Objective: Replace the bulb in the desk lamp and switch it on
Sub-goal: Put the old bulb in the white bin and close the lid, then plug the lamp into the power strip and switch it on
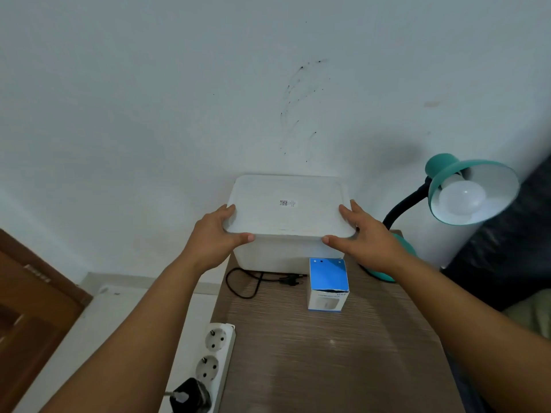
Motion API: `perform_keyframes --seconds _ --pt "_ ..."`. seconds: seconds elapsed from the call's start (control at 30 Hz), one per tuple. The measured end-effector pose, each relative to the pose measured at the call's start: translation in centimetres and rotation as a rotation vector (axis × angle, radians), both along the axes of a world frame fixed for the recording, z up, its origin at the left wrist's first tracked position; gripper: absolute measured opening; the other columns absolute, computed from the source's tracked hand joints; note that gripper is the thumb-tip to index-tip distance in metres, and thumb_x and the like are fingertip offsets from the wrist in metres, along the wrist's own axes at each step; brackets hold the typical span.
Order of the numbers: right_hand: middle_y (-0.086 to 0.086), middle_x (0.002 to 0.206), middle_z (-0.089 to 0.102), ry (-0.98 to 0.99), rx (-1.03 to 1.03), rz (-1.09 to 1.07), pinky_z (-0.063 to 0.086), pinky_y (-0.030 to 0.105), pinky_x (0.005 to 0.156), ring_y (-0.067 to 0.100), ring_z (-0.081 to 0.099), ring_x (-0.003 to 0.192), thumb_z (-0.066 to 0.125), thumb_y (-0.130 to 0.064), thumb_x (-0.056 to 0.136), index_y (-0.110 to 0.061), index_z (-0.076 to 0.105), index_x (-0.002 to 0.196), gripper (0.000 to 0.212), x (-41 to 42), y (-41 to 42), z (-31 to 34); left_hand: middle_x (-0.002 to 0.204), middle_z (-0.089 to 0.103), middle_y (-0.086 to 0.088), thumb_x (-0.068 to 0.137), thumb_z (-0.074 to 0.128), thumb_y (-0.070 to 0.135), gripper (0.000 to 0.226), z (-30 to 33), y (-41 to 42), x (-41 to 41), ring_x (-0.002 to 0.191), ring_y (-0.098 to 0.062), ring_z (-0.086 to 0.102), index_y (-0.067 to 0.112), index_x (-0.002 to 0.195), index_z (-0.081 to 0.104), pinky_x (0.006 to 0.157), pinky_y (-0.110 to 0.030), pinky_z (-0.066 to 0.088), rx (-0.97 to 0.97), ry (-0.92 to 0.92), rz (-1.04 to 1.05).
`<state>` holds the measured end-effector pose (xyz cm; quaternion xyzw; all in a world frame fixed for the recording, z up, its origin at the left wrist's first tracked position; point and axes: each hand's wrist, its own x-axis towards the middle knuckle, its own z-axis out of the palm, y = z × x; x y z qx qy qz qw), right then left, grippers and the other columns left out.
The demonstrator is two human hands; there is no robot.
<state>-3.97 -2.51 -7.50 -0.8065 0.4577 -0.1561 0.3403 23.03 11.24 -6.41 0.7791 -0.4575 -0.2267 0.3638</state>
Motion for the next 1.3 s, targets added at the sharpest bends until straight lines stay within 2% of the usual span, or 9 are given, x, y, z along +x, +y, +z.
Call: perform_keyframes --seconds 0.13,0.3,0.43,0.5,0.67,0.83,0.93,1.17,1.3 --pt "-0.004 0.164 0.009 0.054 -0.016 0.010 0.027 0.043 0.118 0.020 0.023 0.147 0.068 -0.060 0.078 -0.025 0.023 0.154 0.095 0.2 0.0 0.3 0.122 0.044 0.019 0.081 0.081 0.019 0.075 0.1 -0.2 0.3 0.120 -0.012 0.050 0.011 0.146 0.045 0.090 -0.019 0.037 0.029 -0.009 -0.003" --pt "0.000 0.164 0.006 0.142 -0.038 0.034 0.023 0.039 0.119 0.021 0.020 0.148 0.065 -0.060 0.080 -0.023 0.020 0.155 0.095 0.2 -0.1 0.4 0.152 0.043 0.006 0.081 0.081 0.025 0.082 0.0 -0.1 0.6 0.134 -0.019 0.046 0.013 0.150 0.039 0.104 -0.028 0.040 0.069 -0.018 -0.032" --pt "0.000 0.164 0.004 0.123 -0.017 0.029 0.022 0.039 0.118 0.021 0.017 0.149 0.064 -0.061 0.081 -0.025 0.018 0.155 0.094 0.3 0.1 0.2 0.133 0.052 0.013 0.083 0.080 0.023 0.075 -0.2 0.2 0.4 0.124 -0.015 0.051 0.013 0.148 0.043 0.087 -0.013 0.042 0.037 0.013 -0.032" --pt "0.002 0.164 0.005 0.100 -0.018 0.032 0.021 0.040 0.119 0.022 0.016 0.149 0.065 -0.059 0.082 -0.024 0.019 0.155 0.093 0.2 0.5 0.2 0.137 0.052 0.012 0.084 0.079 0.029 0.076 -0.3 0.8 0.3 0.127 -0.013 0.051 0.015 0.149 0.042 0.093 -0.015 0.042 0.013 0.037 -0.015" --pt "0.000 0.160 0.023 0.024 -0.310 -0.052 0.023 0.042 0.116 0.024 0.019 0.146 0.068 -0.048 0.084 -0.026 0.037 0.148 0.075 -0.4 3.5 0.3 0.153 0.042 0.009 0.089 0.071 0.042 0.073 -1.3 4.1 -0.1 0.141 -0.012 0.039 0.028 0.152 0.037 0.112 -0.030 0.036 -0.028 0.076 0.037" --pt "-0.011 0.121 0.052 -0.143 -0.374 0.022 0.043 0.022 0.096 -0.001 0.048 0.108 0.068 -0.029 0.087 -0.025 0.057 0.129 0.044 -0.2 9.0 -1.0 0.156 0.040 0.004 0.090 0.069 0.044 0.073 -4.3 9.8 -0.1 0.142 -0.018 0.040 0.024 0.152 0.037 0.113 -0.035 0.034 0.094 0.062 0.065" --pt "-0.014 0.099 0.057 -0.065 -0.225 0.117 0.038 0.007 0.072 -0.005 0.050 0.083 0.066 -0.029 0.088 -0.027 0.059 0.128 0.041 1.8 11.6 -3.0 0.153 0.044 0.004 0.090 0.071 0.035 0.068 -6.4 12.8 0.2 0.139 -0.015 0.042 0.024 0.150 0.041 0.108 -0.027 0.034 0.172 0.149 0.038" --pt "0.005 0.109 0.066 0.150 0.000 0.010 0.052 0.035 0.085 0.020 0.061 0.096 0.053 -0.028 0.093 -0.025 0.049 0.140 0.047 6.9 12.6 -9.3 0.147 0.048 0.010 0.090 0.073 0.024 0.068 -9.3 16.1 0.9 0.137 -0.014 0.046 0.028 0.150 0.041 0.103 -0.024 0.036 0.323 0.288 -0.066" --pt "0.015 0.126 0.060 0.252 -0.037 -0.017 0.049 0.040 0.095 0.031 0.058 0.113 0.043 -0.013 0.095 -0.022 0.045 0.141 0.046 9.0 12.1 -10.5 0.119 0.068 0.025 0.088 0.072 0.007 0.053 -10.3 16.5 1.1 0.110 0.006 0.063 0.038 0.129 0.062 0.097 -0.019 0.050 0.299 0.349 -0.091"
